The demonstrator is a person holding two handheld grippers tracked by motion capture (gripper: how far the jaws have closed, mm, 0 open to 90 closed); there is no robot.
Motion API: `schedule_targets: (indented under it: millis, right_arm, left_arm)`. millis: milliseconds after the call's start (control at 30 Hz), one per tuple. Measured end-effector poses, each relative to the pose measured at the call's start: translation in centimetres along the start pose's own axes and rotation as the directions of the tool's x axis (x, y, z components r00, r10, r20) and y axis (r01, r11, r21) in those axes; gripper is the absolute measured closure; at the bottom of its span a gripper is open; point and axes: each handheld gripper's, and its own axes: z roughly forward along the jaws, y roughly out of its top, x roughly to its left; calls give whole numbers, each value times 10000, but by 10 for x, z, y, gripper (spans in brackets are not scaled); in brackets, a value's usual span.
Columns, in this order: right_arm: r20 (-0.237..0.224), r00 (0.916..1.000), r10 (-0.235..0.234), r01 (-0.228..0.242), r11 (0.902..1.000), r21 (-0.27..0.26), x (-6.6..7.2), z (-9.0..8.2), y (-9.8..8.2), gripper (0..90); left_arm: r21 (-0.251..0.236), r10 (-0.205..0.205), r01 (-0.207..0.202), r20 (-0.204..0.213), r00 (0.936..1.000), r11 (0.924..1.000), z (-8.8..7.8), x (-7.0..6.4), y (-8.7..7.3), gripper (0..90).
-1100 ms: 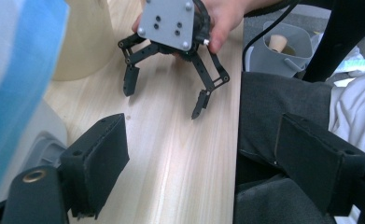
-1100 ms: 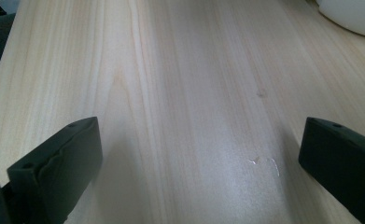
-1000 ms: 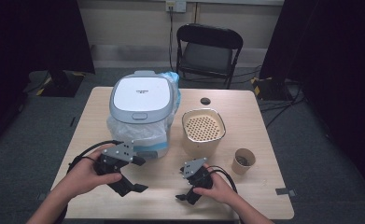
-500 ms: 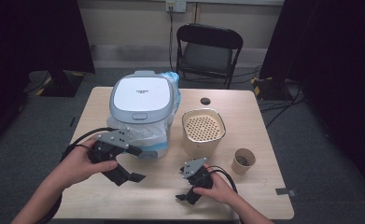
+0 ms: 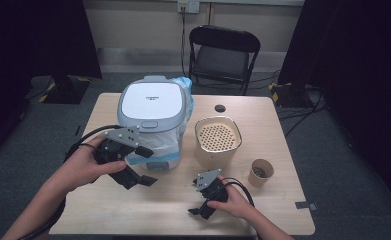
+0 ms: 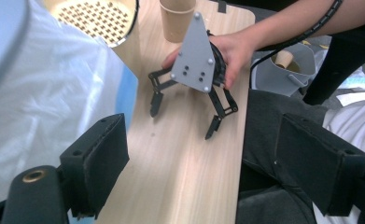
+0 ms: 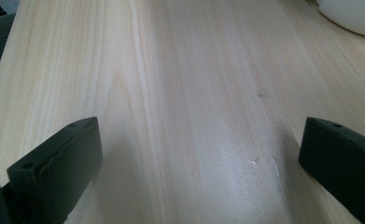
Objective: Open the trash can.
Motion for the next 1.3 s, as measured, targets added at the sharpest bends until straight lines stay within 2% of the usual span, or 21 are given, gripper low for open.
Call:
schedule_targets:
  millis: [300, 500, 600, 633, 767, 833, 900, 1100, 1200, 1233, 1300]
  right_arm:
    - [4, 10000, 2, -2, 10000, -2, 0, 0, 0, 0]
    - [-5, 10000, 19, -19, 10000, 1, 0, 0, 0, 0]
    - [-4, 10000, 15, -15, 10000, -1, 0, 0, 0, 0]
    - [-1, 10000, 14, -14, 10000, -1, 0, 0, 0, 0]
    - [0, 10000, 12, -12, 10000, -1, 0, 0, 0, 0]
    - [0, 10000, 11, -11, 10000, -1, 0, 0, 0, 0]
    - [-3, 10000, 15, -15, 10000, 0, 0, 0, 0, 0]
    - [-2, 10000, 16, -16, 10000, -1, 0, 0, 0, 0]
    - [-3, 10000, 21, -21, 10000, 0, 0, 0, 0, 0]
    - [-24, 10000, 2, -2, 10000, -1, 0, 0, 0, 0]
    - [-22, 10000, 4, -4, 10000, -4, 0, 0, 0, 0]
  left_arm:
    - [111, 173, -172, -135, 9998, 9998, -5, 3, 14, 168]
    - [-34, 131, -132, -382, 9992, 9999, -12, 9, 22, 167]
    - [-136, -40, 34, -450, 9990, 9999, -12, 10, 23, 166]
    - [18, 62, -62, -519, 9986, 10000, -12, 12, 24, 166]
    - [142, 130, -123, -558, 9984, 9998, -13, 13, 27, 166]
    - [77, 82, -78, -617, 9981, 9999, -14, 13, 29, 166]
    - [94, 158, -153, -662, 9977, 9998, -17, 17, 32, 166]
    - [-31, 21, -23, -786, 9969, 10000, -16, 25, 34, 165]
    - [-24, 125, -127, -852, 9963, 9999, -15, 29, 35, 165]
    - [-146, 42, -55, -907, 9959, 9999, -15, 32, 36, 165]
    - [-39, -13, 9, -992, 9951, 10000, -15, 35, 37, 164]
